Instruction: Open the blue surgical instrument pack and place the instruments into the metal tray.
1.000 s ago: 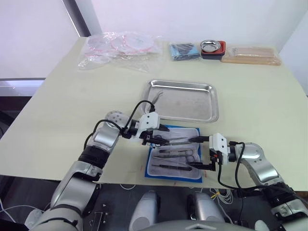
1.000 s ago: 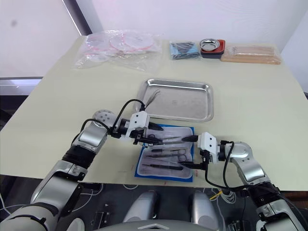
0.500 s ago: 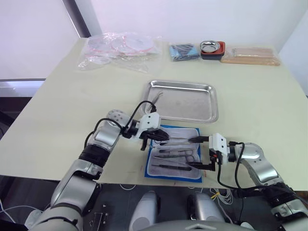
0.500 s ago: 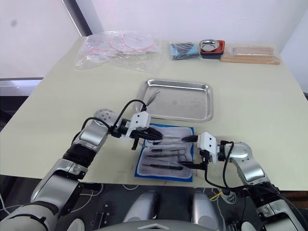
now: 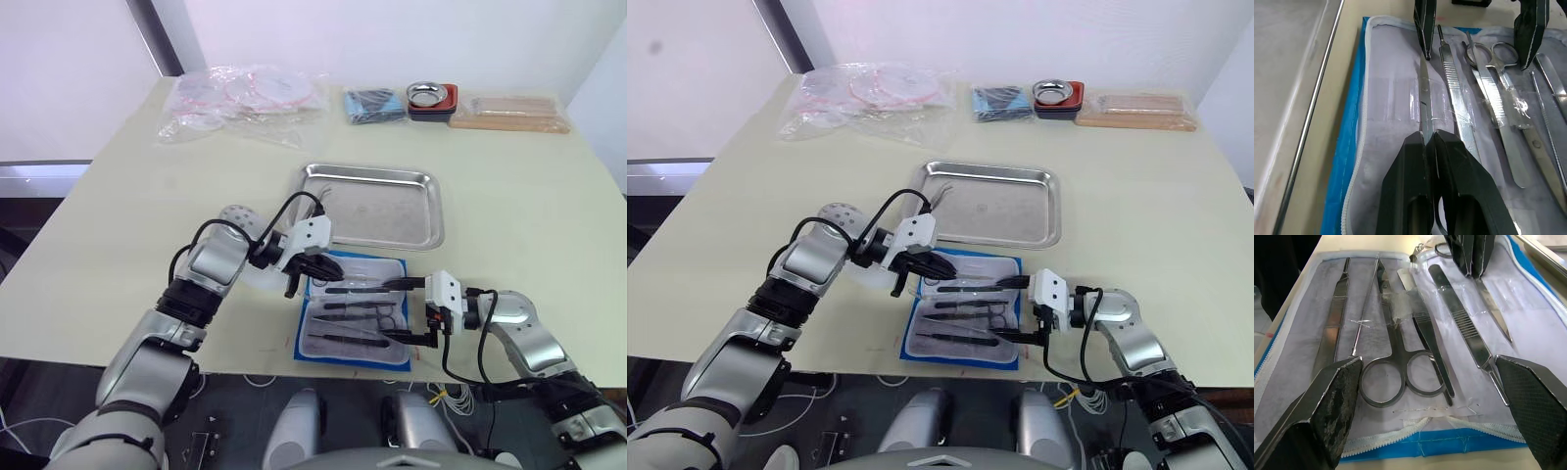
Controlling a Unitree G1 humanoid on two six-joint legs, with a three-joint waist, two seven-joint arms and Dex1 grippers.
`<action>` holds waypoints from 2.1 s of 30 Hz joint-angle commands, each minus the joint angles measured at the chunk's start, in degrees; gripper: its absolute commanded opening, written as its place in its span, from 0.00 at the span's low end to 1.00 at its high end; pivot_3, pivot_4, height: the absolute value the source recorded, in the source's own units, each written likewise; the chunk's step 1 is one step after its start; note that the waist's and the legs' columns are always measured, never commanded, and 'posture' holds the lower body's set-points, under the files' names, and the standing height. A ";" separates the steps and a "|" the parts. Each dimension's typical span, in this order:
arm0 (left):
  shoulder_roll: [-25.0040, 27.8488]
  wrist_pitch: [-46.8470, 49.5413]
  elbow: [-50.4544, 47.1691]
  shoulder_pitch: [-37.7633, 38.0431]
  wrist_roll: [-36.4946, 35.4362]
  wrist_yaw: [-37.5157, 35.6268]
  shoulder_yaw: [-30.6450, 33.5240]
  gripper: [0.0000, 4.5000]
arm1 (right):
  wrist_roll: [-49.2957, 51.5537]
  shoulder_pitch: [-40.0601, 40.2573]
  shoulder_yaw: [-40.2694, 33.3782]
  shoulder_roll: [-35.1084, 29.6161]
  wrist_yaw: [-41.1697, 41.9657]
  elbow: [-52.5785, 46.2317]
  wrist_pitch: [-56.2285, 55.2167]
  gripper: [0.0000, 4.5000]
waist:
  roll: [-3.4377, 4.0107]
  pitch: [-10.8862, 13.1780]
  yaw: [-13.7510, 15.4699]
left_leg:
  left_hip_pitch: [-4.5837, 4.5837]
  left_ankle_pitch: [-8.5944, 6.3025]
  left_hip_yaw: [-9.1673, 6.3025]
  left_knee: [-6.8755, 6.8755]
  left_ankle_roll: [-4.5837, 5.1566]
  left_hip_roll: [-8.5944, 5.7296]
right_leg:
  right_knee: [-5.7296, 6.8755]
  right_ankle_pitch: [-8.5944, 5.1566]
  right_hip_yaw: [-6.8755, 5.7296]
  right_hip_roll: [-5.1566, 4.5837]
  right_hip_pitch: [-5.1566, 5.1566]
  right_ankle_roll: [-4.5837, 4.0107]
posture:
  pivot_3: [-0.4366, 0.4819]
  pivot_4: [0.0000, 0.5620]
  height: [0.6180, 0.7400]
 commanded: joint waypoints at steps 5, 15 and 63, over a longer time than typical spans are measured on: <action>2.17 5.87 -7.10 -2.48 0.35 -0.54 -1.10 0.02 | -4.23 3.12 3.57 -0.06 -0.61 4.45 3.37 1.00 | 0.00 0.00 -0.06 | 0.00 0.00 0.00 0.00 0.00 0.03 | 0.00 0.00 0.00 0.03 0.00 0.00 | 0.48 0.27 1.00; 6.39 9.58 -10.48 -2.67 0.96 -1.62 -2.05 0.02 | -4.19 3.09 3.76 -0.05 -0.76 4.56 3.47 1.00 | 0.00 0.00 -0.12 | 0.01 0.00 -0.02 0.00 0.00 0.12 | 0.00 0.00 0.00 0.14 -0.01 0.00 | 0.48 0.27 1.00; -10.02 28.71 -12.34 -2.43 -6.82 43.28 16.95 0.02 | -4.72 2.08 4.18 0.25 0.83 8.25 1.15 1.00 | -0.30 -0.23 0.02 | 0.10 0.00 0.11 0.14 -0.02 0.51 | 0.05 0.15 0.18 0.54 0.01 -0.20 | 0.48 0.27 1.00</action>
